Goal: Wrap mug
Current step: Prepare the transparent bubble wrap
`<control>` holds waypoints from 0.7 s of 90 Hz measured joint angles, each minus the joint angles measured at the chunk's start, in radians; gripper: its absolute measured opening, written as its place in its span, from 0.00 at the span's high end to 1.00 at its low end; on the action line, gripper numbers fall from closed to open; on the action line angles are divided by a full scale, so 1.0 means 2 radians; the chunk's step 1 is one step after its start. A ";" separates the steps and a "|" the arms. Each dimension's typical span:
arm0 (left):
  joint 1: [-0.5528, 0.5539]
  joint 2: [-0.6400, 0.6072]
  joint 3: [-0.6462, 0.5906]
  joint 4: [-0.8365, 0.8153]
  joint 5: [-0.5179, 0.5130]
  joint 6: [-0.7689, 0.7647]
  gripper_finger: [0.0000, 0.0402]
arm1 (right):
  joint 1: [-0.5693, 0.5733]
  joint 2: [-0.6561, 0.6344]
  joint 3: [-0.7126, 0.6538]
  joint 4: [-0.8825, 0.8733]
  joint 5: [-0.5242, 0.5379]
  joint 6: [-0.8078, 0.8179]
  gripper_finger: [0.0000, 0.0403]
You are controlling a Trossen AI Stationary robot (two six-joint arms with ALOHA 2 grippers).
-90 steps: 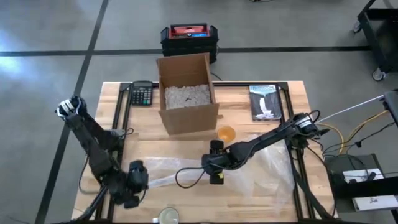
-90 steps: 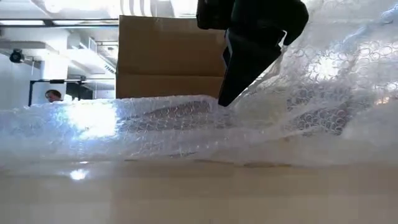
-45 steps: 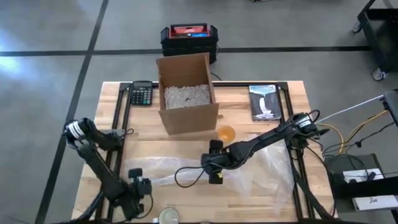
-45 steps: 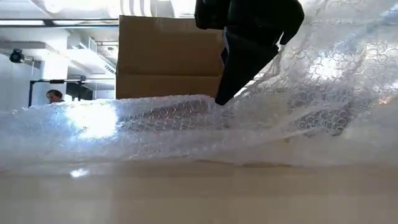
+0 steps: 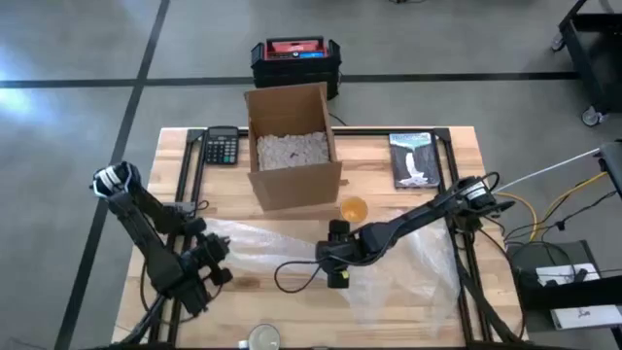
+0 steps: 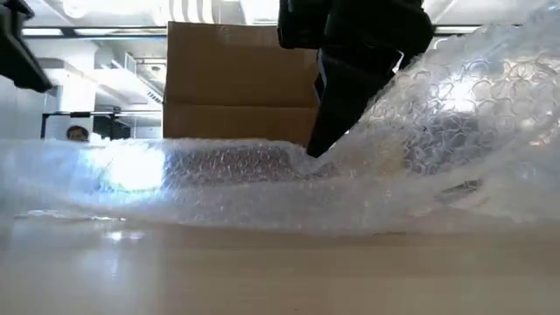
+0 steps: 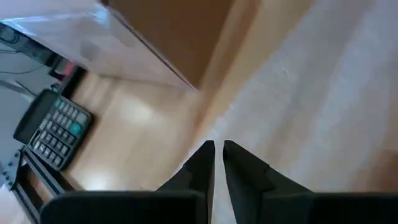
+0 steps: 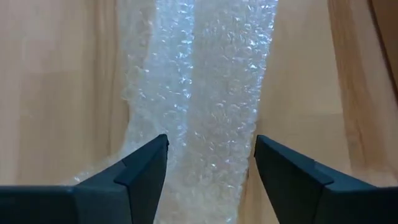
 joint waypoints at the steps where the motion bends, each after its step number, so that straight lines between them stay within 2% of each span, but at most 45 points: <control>1: 0.002 -0.003 -0.002 0.005 0.002 0.003 0.95 | 0.000 0.000 0.000 0.000 0.000 0.001 0.43; 11: 0.002 -0.033 -0.004 0.099 0.055 0.102 0.95 | 0.001 0.000 -0.002 -0.003 -0.002 0.006 0.42; 21: -0.005 -0.056 -0.013 0.299 0.144 0.212 0.95 | 0.003 0.000 -0.003 -0.004 -0.012 0.005 0.42; 29: -0.006 -0.053 -0.046 0.440 0.202 0.233 0.95 | 0.003 0.000 -0.004 -0.003 -0.013 0.000 0.43; 35: -0.006 -0.034 -0.079 0.505 0.232 0.212 0.95 | 0.003 0.000 -0.004 -0.002 -0.010 -0.001 0.44; 45: -0.005 0.014 -0.132 0.545 0.245 0.180 0.95 | 0.003 0.000 -0.004 0.004 -0.009 -0.006 0.46; 63: 0.004 0.065 -0.158 0.495 0.173 0.105 0.95 | 0.007 0.000 -0.004 0.008 -0.010 -0.005 0.47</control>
